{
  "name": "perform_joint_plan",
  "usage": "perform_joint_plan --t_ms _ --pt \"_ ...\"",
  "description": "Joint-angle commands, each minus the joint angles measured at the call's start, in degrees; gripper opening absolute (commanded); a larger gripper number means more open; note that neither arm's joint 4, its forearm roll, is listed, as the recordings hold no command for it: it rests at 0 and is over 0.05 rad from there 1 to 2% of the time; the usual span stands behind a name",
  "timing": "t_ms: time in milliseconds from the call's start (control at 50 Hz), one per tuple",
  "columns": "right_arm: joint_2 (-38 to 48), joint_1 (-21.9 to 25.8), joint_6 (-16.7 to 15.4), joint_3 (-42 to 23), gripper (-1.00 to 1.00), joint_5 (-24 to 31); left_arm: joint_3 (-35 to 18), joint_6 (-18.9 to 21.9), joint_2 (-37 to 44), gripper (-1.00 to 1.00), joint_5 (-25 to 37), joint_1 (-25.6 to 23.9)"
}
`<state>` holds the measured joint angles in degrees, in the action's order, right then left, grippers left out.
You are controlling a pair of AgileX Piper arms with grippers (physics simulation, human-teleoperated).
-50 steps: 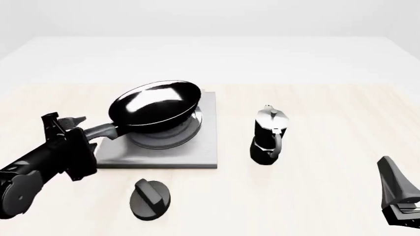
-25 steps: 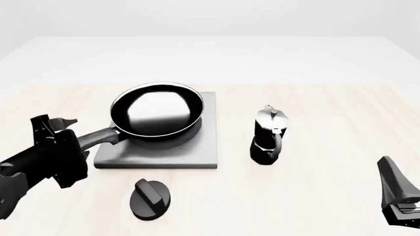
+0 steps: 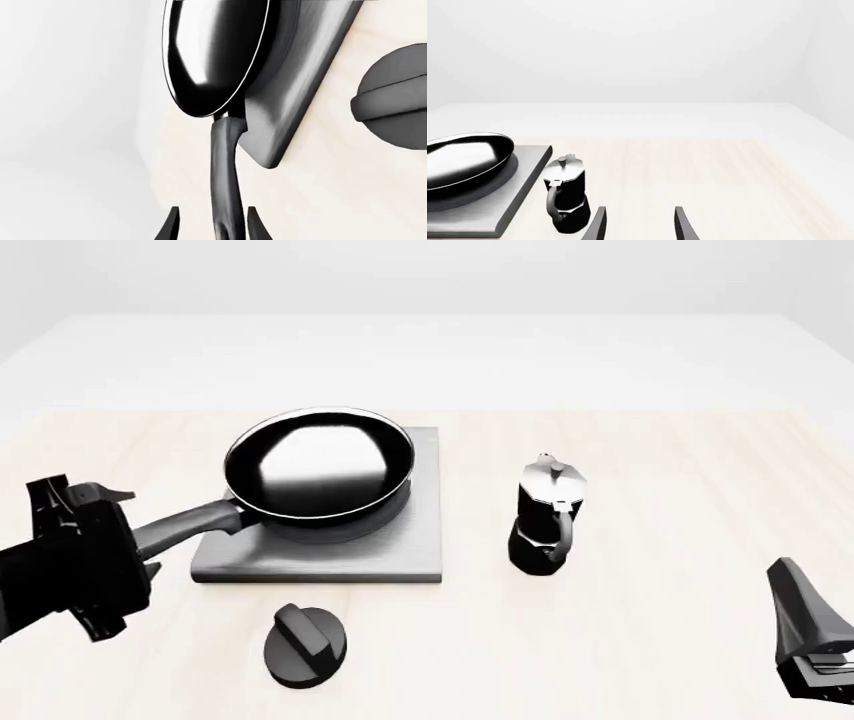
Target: Turn on the stove and put the frying pan on it.
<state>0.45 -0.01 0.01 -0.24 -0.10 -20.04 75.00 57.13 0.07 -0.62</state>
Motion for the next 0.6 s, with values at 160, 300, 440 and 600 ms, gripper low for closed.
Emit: perform_joint_plan --t_ms 160,300,440,600 --pt "0.0 0.0 0.0 0.0 1.0 0.0 -2.85 -1.62 -7.76 1.0 15.55 -0.39" --pt "0.01 0.0 0.01 0.0 1.0 0.0 -3.97 -0.76 -11.38 1.0 20.27 0.45" --pt "0.01 -0.01 0.0 0.0 1.0 0.0 -5.67 -1.79 -14.83 1.0 25.39 0.3" --pt "0.01 0.01 0.02 0.0 1.0 0.0 -7.12 -3.57 -17.81 1.0 30.43 0.05"
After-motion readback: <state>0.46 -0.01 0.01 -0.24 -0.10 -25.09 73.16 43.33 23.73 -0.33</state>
